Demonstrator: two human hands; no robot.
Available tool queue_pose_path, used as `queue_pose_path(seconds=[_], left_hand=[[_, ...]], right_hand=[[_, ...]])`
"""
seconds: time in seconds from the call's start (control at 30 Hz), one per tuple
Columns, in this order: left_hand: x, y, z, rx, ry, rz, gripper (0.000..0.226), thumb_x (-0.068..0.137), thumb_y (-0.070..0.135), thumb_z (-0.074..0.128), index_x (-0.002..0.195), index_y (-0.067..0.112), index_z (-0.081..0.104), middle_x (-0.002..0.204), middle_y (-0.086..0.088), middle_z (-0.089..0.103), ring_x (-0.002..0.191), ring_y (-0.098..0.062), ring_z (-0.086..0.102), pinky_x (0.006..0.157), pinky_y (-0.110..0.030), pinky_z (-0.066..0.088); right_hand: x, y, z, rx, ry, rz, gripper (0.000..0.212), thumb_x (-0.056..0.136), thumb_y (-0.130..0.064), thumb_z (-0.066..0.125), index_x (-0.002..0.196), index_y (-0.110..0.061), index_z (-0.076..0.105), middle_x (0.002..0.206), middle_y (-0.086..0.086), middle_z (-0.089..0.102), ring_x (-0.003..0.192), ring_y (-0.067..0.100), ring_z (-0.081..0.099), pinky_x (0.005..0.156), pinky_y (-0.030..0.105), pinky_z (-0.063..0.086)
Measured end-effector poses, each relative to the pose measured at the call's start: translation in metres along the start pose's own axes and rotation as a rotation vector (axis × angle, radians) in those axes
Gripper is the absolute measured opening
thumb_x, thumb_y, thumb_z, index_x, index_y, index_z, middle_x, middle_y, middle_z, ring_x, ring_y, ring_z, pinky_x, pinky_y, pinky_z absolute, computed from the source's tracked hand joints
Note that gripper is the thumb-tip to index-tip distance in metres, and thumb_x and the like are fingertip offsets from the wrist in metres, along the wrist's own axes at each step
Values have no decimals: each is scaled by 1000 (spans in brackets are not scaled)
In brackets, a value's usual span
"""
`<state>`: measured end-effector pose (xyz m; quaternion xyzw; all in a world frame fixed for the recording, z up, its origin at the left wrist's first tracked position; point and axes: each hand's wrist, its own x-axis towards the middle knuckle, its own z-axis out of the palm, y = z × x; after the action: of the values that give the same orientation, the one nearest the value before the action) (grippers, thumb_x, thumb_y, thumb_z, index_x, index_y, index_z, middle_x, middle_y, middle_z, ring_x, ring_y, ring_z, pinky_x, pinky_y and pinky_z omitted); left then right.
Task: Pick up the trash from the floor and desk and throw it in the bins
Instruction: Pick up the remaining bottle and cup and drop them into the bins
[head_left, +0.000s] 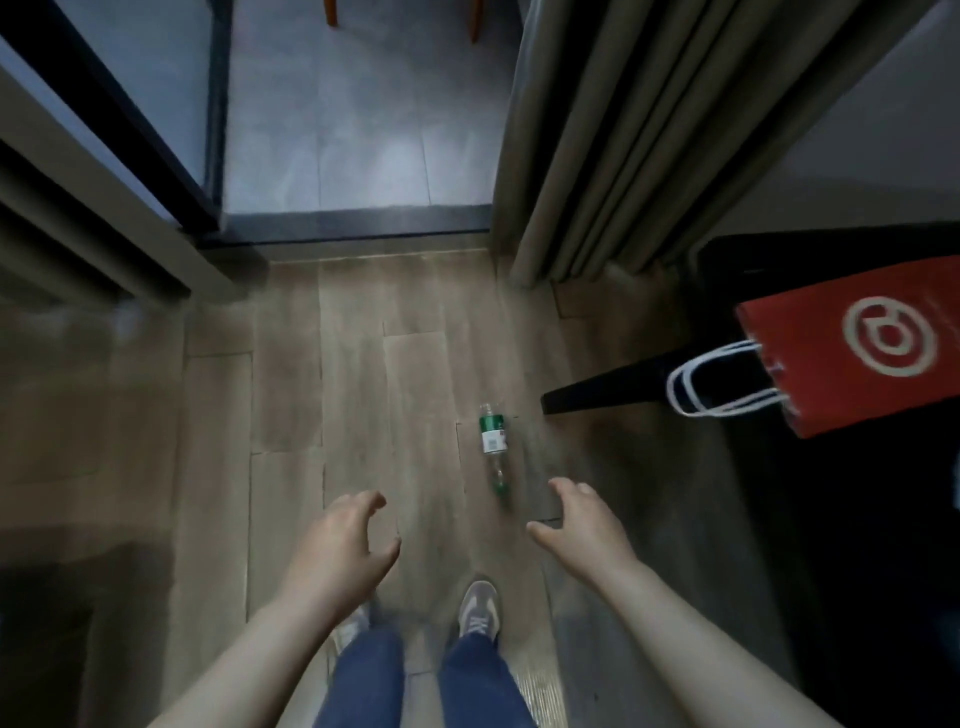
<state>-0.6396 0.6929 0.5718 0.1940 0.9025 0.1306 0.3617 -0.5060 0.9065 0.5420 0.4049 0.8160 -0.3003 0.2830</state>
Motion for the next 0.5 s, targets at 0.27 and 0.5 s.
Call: queue_pose_path(seconds=[0.27,0.5], left_hand=[[187,-72,102,89,-38,23,50,87,42,59,132,24,48,131,3,55,120,-16,52,97,-31,44],[294,-128,206,122,-48,85,49,85,42,61,129,24,50,126,4,59,116,-15,55,87,-28,43]], right_hand=[[206,18,118,16,-56,133,61,84,-38,67,135,-14,44,132,11,47,119,28,52,92,31,44],[346,49,219,80,-21,243,67,81,-37,71,135,-11,41,134,16,44,120,33,51,96,37,44]])
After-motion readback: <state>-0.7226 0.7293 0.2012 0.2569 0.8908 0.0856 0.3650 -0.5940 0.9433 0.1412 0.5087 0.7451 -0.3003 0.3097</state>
